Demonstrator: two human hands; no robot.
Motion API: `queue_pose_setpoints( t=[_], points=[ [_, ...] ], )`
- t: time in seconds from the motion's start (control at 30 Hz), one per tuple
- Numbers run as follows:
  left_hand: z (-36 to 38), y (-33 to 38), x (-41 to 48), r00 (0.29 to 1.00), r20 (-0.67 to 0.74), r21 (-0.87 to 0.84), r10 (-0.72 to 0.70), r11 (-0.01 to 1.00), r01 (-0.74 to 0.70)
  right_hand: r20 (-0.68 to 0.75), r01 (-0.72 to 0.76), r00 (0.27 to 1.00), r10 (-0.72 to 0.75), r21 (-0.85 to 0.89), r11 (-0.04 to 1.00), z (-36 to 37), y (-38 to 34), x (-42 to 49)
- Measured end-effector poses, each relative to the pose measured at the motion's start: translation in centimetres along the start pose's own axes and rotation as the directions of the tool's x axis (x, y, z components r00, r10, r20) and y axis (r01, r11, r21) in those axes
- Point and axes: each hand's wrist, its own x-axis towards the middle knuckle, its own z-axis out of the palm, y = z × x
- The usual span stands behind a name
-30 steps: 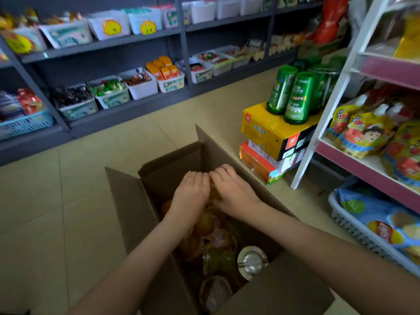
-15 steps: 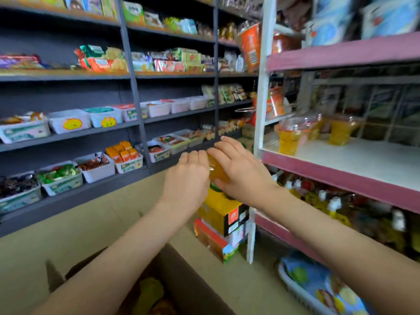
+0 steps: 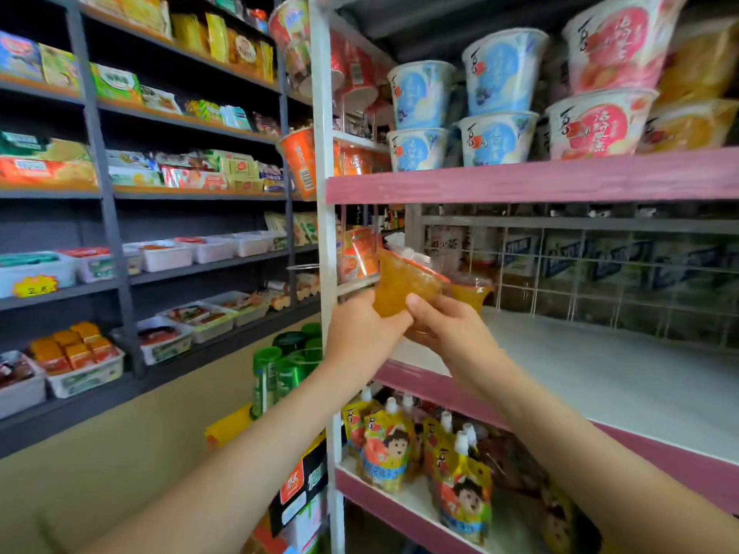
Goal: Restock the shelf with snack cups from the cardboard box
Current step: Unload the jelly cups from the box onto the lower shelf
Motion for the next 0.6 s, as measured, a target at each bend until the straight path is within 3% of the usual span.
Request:
queue_pose_setpoints(
  t=[0.13,0.23,0.33,0.47,0.6],
  points=[
    [5.6,0.0,2.7,0.979,0.203,-0.063,-0.024,0.997,0.038,-0.086,-0.058,0.995,0.057,-0.014,0.998,-4.1,0.4,2.4],
    [8.8,-1.1,4.9,0.922,0.373,-0.101,-0.101,0.984,0.148,-0.225,-0.147,0.968,0.114,-0.135,0.98,-6.8,2.1,4.6],
    [11.1,-2.2,6.3,0.878,0.448,-0.146,-0.17,0.955,0.259,-0.357,-0.247,0.922,0.147,-0.254,0.935,-8.5,4.0,6.7],
    [13.7,-3.2,8.2,0.855,0.405,-0.423,-0.325,0.762,0.49,-0.39,-0.311,0.902,0.188,-0.283,0.907,-9.0,5.3,9.1],
    [15.4,-4.1,10.4,0.876,0.245,-0.429,-0.415,0.764,0.482,-0.349,-0.302,0.921,0.176,-0.348,0.888,-9.0,6.1,10.7]
  ],
)
